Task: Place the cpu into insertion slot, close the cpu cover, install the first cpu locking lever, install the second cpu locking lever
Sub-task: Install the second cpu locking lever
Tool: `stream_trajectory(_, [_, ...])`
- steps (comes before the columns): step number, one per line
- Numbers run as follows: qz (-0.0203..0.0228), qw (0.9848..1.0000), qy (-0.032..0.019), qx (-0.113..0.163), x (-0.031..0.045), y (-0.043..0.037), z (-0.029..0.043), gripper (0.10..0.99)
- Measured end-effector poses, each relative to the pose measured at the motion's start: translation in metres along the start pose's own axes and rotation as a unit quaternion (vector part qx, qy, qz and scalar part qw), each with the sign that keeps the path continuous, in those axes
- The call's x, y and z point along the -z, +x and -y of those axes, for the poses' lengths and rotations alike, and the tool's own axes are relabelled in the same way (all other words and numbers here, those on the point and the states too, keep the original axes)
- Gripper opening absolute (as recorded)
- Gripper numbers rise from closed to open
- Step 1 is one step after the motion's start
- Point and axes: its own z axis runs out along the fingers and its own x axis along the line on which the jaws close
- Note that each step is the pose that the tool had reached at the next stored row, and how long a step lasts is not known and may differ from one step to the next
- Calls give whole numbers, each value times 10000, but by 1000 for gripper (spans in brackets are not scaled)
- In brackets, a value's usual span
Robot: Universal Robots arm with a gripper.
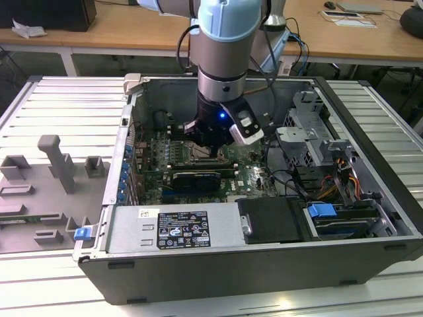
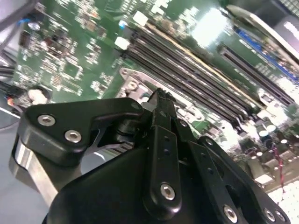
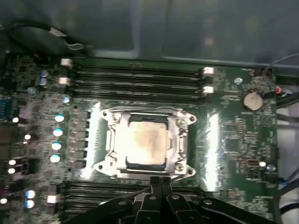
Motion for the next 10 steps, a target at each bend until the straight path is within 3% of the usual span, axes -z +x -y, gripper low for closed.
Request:
stream_trajectory(4, [-2, 10000, -4, 10, -3, 214, 3, 106])
stream_trajectory(10, [-4, 10000, -12, 26, -85, 295, 18, 106])
